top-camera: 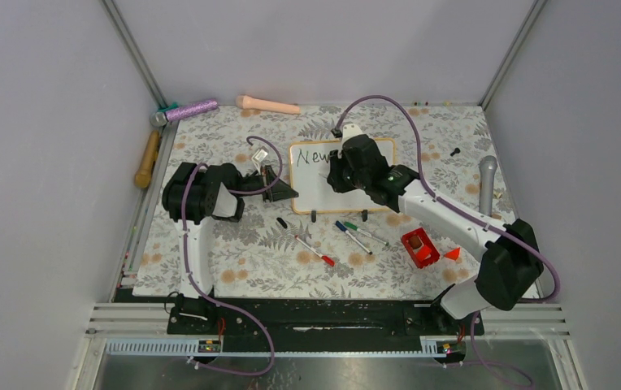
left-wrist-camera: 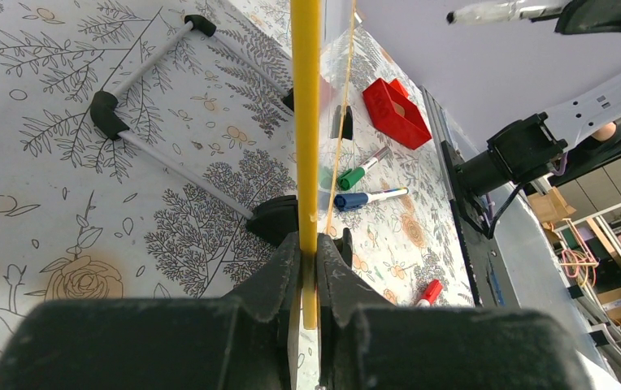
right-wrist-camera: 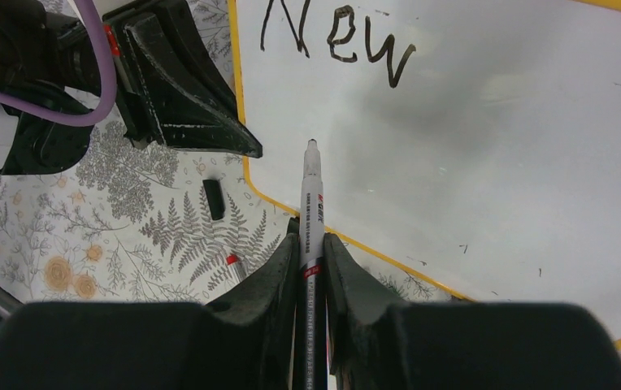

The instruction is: Write a sentence on the whiteboard

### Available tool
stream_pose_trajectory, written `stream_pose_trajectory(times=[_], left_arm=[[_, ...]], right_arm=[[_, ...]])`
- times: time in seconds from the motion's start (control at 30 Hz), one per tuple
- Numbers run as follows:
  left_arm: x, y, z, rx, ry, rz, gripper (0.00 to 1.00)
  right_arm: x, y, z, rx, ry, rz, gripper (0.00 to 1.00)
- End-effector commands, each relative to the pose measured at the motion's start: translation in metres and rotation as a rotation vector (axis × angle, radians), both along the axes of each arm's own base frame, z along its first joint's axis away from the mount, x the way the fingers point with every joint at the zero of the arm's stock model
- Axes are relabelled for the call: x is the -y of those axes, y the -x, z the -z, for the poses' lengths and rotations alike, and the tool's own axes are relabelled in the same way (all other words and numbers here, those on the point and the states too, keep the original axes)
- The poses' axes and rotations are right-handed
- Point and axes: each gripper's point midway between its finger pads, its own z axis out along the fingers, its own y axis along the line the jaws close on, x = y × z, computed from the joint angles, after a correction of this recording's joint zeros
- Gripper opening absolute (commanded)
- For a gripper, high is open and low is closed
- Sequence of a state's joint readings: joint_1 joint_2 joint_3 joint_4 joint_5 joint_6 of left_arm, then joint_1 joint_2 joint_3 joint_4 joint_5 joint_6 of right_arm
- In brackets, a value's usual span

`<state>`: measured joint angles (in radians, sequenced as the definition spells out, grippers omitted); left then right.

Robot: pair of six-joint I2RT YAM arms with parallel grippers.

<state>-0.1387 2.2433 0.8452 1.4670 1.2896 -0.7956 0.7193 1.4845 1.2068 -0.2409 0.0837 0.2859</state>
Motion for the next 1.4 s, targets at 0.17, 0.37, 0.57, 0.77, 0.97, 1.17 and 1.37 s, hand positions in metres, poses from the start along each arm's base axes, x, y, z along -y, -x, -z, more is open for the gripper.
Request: stream_pose_trajectory(times=[0.17,0.37,0.57,0.77,0.97,1.17,1.37], left_arm=[[0.0042,-0.0064,0.0134,-0.004,-0.005,-0.013,0.05],[0.0038,-0.0048,0.0145,0.056,-0.013,0.018,0.05],[0.004,-0.0072,0.0176,0.037,-0.012,0.008,0.05],[0.0045,-0.008,0.0175,0.021,-0.01,0.005,0.06],[0.0046,-0.0049,0.0141,0.015,-0.006,0.048,0.39],[0.005,-0.0061,0.0166,0.003,-0.006,0.039,0.4],[0.005,-0.0075,0.0175,0.016,-0.007,0.031,0.4]], right_arm=[[-0.012,-0.0078,-0.0187,0.056,-0.033,-0.031,0.0],[-0.016,-0.0087,-0.0152,0.053,-0.031,-0.046,0.0],[-0.015,-0.0102,-0.0152,0.063,-0.026,-0.047,0.0],[-0.0108,-0.0106,-0.0132,0.071,-0.009,-0.038,0.0],[-0.0071,-0.0108,-0.0162,0.084,-0.001,-0.029,0.0],[-0.0071,-0.0098,-0.0151,0.08,-0.001,-0.032,0.0],[-0.0073,-0.0092,-0.0151,0.081,-0.005,-0.035,0.0]])
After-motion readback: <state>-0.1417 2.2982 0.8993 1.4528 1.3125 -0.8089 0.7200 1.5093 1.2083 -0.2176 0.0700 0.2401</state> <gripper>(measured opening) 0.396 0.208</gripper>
